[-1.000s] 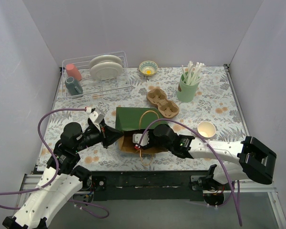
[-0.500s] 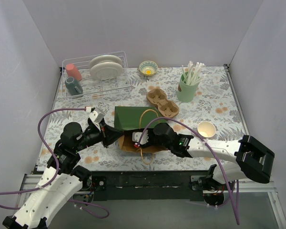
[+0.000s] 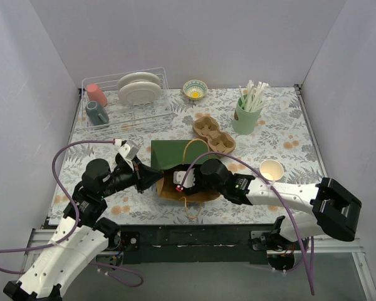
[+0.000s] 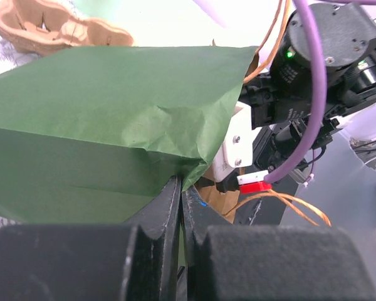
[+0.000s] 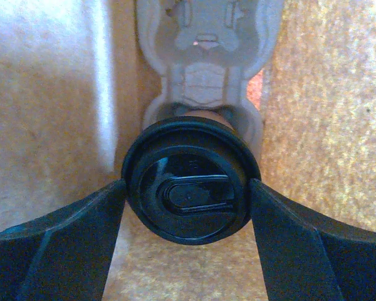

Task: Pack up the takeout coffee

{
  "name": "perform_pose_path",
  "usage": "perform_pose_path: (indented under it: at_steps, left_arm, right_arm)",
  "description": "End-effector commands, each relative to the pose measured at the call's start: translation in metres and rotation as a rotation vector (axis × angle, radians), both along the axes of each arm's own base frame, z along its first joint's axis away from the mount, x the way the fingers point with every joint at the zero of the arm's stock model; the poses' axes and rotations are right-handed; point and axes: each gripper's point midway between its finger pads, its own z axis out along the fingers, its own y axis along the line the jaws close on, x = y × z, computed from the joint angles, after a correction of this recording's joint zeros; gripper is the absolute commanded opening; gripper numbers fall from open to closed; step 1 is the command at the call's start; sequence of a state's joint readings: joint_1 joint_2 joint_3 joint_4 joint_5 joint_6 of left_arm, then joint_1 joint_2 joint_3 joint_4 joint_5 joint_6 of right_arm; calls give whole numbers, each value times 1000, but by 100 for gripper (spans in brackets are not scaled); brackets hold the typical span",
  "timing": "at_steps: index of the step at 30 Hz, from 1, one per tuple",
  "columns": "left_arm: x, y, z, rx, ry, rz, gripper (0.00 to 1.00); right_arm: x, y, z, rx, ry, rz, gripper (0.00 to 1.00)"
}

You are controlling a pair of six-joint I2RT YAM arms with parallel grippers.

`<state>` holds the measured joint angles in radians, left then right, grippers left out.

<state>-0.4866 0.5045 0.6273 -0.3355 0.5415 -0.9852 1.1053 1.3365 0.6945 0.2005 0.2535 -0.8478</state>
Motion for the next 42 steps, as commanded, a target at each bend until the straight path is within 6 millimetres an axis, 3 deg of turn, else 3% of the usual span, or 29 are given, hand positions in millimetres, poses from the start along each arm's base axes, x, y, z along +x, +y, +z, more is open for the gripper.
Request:
perform_pose_path:
  at_steps: [1, 5, 14, 22, 25, 27, 38, 42]
  left_arm:
    - [4, -1, 8, -7, 3, 12, 0]
    - [6, 0, 11, -8, 1, 22, 0]
    - [6, 1, 17, 0, 6, 30, 0]
    - [7, 1, 18, 14, 21, 28, 0]
    - [7, 0, 18, 14, 24, 23, 0]
    - [7, 0, 21, 9, 23, 24, 0]
    - [9, 0, 27, 8, 32, 31, 0]
    - [9, -1, 29, 7, 37, 29, 0]
  right_arm:
    - [-5, 3, 20, 41, 52, 3, 86]
    - [-9, 0, 24, 34, 62, 11, 96]
    - [-9, -6, 40, 57, 66, -20, 99]
    - [-12, -17, 45, 45, 90, -48, 99]
    - [-15, -15, 51, 51, 99, -31, 99]
    - [-19, -12, 53, 50, 113, -7, 93]
    - [-27, -11, 70, 51, 140, 33, 95]
    - [-31, -14, 65, 35, 164, 36, 95]
